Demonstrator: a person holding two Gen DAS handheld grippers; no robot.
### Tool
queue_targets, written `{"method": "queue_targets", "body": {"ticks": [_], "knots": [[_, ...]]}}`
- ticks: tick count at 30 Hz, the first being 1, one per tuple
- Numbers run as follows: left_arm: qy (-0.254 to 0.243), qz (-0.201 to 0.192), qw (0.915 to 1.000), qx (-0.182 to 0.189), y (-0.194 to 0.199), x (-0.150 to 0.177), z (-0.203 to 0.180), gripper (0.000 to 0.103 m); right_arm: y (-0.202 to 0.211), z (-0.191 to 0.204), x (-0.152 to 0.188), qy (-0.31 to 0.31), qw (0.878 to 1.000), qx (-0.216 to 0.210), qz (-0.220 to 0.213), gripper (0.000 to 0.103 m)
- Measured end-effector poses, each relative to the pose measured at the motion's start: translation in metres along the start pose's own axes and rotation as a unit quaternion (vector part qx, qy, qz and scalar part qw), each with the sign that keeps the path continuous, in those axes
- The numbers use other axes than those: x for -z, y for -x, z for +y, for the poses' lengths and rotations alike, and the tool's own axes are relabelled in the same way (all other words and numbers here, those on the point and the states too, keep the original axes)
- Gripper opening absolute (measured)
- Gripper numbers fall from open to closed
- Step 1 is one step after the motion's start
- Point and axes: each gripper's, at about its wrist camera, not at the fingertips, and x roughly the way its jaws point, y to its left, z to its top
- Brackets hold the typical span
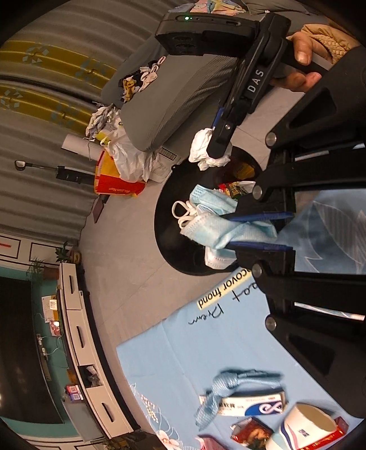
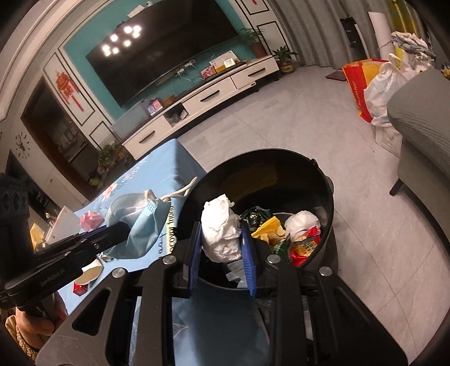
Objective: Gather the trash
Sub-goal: 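Open the left tool to drop the face mask while the right tool releases the tissue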
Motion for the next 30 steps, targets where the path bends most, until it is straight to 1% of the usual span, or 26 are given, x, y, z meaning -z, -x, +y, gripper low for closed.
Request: {"method": "queue_targets", "body": {"ticks": [9, 17, 18, 19, 20, 21, 22, 24, 26, 30], "knots": [[-0.006, 0.028, 0.9996, -0.001, -0.048, -0.013, -0.001, 0.014, -0.029, -0.012, -0.007, -0.005, 1.0, 0.022, 0.017, 0.029], [-0.009, 0.045, 0.9989, -0.001, -0.08, -0.021, -0.002, 0.015, -0.049, -0.022, -0.012, -0.011, 0.999, 0.037, 0.023, 0.029], [-0.008, 0.046, 0.9989, -0.001, -0.082, -0.022, -0.001, 0.017, -0.051, -0.024, -0.013, -0.012, 0.999, 0.041, 0.023, 0.03], [-0.006, 0.048, 0.9988, 0.001, -0.085, -0.022, 0.0, 0.024, -0.053, -0.025, -0.013, -0.014, 0.999, 0.044, 0.023, 0.032], [-0.005, 0.048, 0.9988, 0.002, -0.087, -0.023, 0.0, 0.035, -0.055, -0.025, -0.014, -0.015, 0.999, 0.045, 0.024, 0.035], [-0.005, 0.047, 0.9989, 0.002, -0.088, -0.023, 0.0, 0.041, -0.056, -0.027, -0.014, -0.019, 0.999, 0.045, 0.024, 0.037], [-0.004, 0.045, 0.999, 0.0, -0.089, -0.022, -0.001, 0.053, -0.057, -0.028, -0.013, -0.023, 0.998, 0.044, 0.025, 0.04], [-0.006, 0.042, 0.9991, 0.001, -0.088, -0.021, -0.001, 0.055, -0.058, -0.03, -0.012, -0.027, 0.998, 0.045, 0.026, 0.042], [-0.009, 0.039, 0.9992, 0.0, -0.085, -0.02, -0.001, 0.058, -0.058, -0.032, -0.011, -0.03, 0.998, 0.046, 0.027, 0.048], [-0.008, 0.032, 0.9994, -0.007, -0.073, -0.012, 0.0, 0.067, -0.051, -0.028, -0.008, -0.028, 0.998, 0.043, 0.026, 0.048]]}}
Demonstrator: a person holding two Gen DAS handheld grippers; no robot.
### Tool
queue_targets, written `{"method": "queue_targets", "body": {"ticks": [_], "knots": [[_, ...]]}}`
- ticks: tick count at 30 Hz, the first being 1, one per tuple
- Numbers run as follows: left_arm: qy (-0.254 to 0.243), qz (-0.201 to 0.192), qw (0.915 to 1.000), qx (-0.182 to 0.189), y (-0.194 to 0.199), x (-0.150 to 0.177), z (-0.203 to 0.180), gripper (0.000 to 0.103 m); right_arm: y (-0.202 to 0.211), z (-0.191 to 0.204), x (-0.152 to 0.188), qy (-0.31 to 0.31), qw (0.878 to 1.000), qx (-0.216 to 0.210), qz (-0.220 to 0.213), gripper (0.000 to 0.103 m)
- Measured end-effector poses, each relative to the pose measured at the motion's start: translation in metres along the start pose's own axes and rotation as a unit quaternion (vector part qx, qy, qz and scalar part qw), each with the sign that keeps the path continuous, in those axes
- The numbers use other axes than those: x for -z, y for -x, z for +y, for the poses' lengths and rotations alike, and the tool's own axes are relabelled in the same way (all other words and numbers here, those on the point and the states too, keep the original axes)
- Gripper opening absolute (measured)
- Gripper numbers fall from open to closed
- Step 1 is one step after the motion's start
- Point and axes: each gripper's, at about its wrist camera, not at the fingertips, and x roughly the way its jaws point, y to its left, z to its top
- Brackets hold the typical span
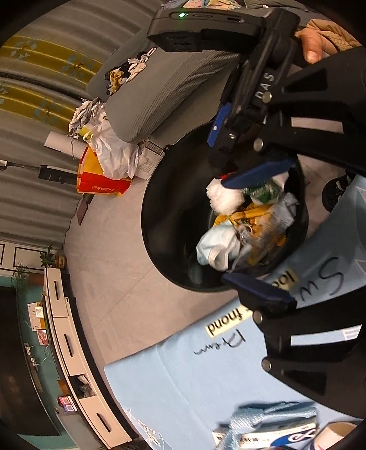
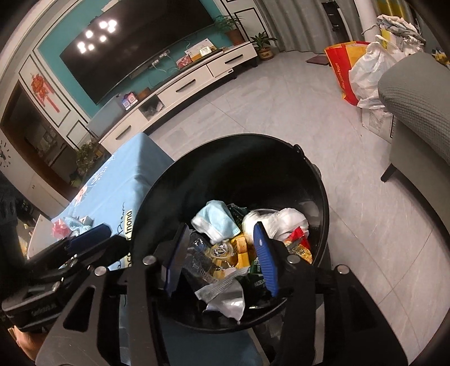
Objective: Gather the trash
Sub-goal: 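Move both open tools back over the table toward the red box and paper cup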
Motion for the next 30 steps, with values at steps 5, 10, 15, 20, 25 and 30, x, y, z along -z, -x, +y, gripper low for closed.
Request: {"method": "queue_targets", "body": {"ticks": [5, 10, 15, 20, 25, 30], "knots": [[0.008, -0.012, 0.9996, -0.024, 0.031, 0.026, 0.006, 0.076, 0.014, 0.013, 0.007, 0.012, 1.0, -0.009, -0.002, 0.055], [0.039, -0.021, 0.9974, -0.057, 0.075, 0.069, 0.029, 0.083, 0.031, 0.035, 0.018, 0.036, 0.999, -0.016, 0.004, 0.058], [0.084, -0.02, 0.9911, -0.101, 0.117, 0.117, 0.059, 0.088, 0.038, 0.057, 0.032, 0.043, 0.998, -0.03, 0.026, 0.068], [0.142, -0.033, 0.9815, -0.124, 0.155, 0.151, 0.08, 0.088, 0.041, 0.09, 0.051, 0.065, 0.994, -0.059, 0.062, 0.074], [0.166, -0.064, 0.9754, -0.131, 0.184, 0.174, 0.089, 0.091, 0.05, 0.136, 0.065, 0.115, 0.988, -0.07, 0.075, 0.075], [0.185, -0.081, 0.971, -0.129, 0.203, 0.19, 0.099, 0.091, 0.058, 0.174, 0.077, 0.157, 0.981, -0.083, 0.082, 0.079]]}}
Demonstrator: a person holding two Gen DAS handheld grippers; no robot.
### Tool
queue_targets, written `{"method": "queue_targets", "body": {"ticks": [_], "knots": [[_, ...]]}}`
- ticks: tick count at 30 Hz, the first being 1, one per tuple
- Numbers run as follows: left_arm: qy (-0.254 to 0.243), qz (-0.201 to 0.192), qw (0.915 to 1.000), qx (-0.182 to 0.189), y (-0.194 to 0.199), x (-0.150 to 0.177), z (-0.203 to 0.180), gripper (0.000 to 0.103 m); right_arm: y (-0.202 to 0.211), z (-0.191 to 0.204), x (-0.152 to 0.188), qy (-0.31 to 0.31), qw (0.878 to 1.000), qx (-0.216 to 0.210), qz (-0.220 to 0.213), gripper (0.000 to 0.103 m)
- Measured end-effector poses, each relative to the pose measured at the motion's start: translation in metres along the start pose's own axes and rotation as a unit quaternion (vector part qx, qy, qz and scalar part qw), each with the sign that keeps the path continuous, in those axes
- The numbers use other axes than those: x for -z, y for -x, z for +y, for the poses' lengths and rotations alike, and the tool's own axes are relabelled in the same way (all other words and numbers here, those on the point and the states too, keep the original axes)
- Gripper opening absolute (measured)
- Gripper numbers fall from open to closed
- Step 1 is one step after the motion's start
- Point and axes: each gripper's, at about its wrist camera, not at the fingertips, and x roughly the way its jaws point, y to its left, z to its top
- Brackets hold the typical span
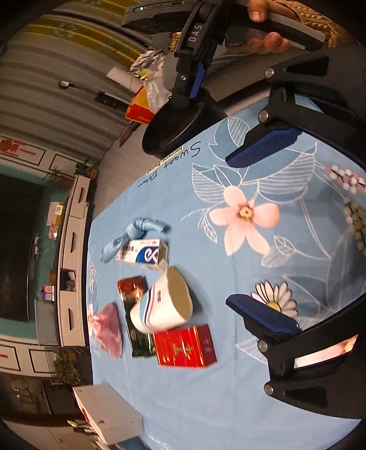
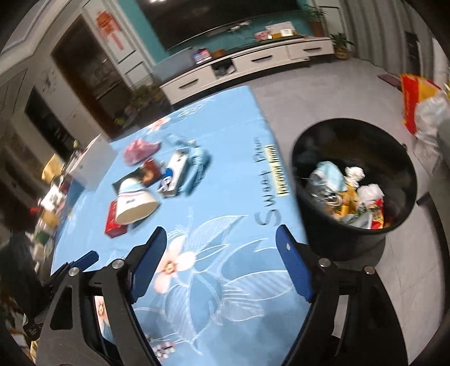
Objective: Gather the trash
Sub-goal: 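Move both open tools back over the table toward the red box and paper cup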
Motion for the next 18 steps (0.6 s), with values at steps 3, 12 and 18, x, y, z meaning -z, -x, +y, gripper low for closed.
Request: {"method": "queue_targets", "body": {"ticks": [3, 12, 18], "knots": [[0.017, -0.003, 0.9998, -0.003, 0.007, 0.004, 0.013, 0.092, -0.005, 0.018, 0.002, 0.019, 1.0, -0.003, 0.013, 0.079], [0.087, -0.002, 0.9958, -0.028, 0.012, 0.014, 0.057, 0.1, -0.033, 0.061, 0.016, 0.068, 0.996, -0.01, 0.064, 0.089], [0.142, -0.005, 0.9889, -0.043, 0.016, 0.018, 0.096, 0.1, -0.047, 0.071, 0.019, 0.08, 0.994, -0.014, 0.078, 0.089]]}}
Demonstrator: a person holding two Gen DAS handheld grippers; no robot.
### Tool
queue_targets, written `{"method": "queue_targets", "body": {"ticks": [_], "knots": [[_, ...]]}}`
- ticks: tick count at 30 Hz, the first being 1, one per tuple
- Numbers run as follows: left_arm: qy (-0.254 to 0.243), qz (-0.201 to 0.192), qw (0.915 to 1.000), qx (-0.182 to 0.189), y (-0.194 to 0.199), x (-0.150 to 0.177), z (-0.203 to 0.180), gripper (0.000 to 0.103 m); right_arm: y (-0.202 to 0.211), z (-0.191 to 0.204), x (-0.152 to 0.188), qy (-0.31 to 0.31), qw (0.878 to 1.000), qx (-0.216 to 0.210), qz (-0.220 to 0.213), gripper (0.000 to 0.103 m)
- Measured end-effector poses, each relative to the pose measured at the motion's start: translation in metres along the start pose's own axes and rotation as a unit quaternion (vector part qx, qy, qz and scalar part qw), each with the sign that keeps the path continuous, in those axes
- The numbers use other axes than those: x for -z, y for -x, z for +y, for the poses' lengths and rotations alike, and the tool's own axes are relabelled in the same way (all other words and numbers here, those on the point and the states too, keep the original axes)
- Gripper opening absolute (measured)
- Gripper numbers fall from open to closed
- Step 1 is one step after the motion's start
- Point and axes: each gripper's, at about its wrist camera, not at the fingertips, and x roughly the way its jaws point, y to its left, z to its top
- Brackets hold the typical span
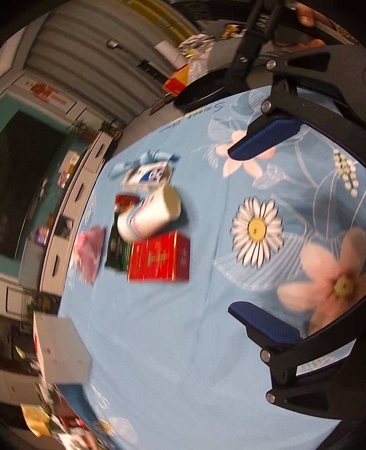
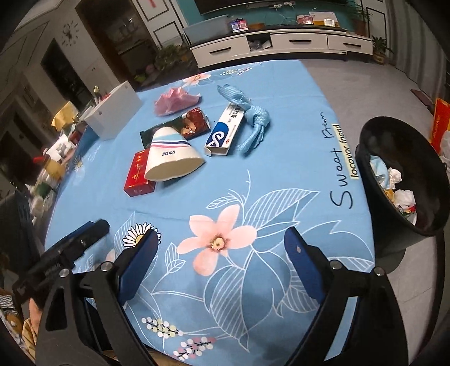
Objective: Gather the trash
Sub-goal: 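Move both open tools back over the table toward the red box and paper cup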
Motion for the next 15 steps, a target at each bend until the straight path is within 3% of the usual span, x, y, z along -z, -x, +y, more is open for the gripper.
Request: {"method": "queue_targets", "body": {"ticks": [6, 15], "knots": [[0.038, 0.001, 0.9993, -0.001, -0.005, -0.006, 0.024, 0.1, -0.013, -0.01, -0.007, -0.019, 1.0, 0.005, 0.007, 0.089], [0.03, 0.001, 0.9995, 0.006, -0.019, -0.018, 0.025, 0.1, -0.025, -0.014, -0.021, -0.016, 1.0, -0.007, 0.002, 0.089]]}}
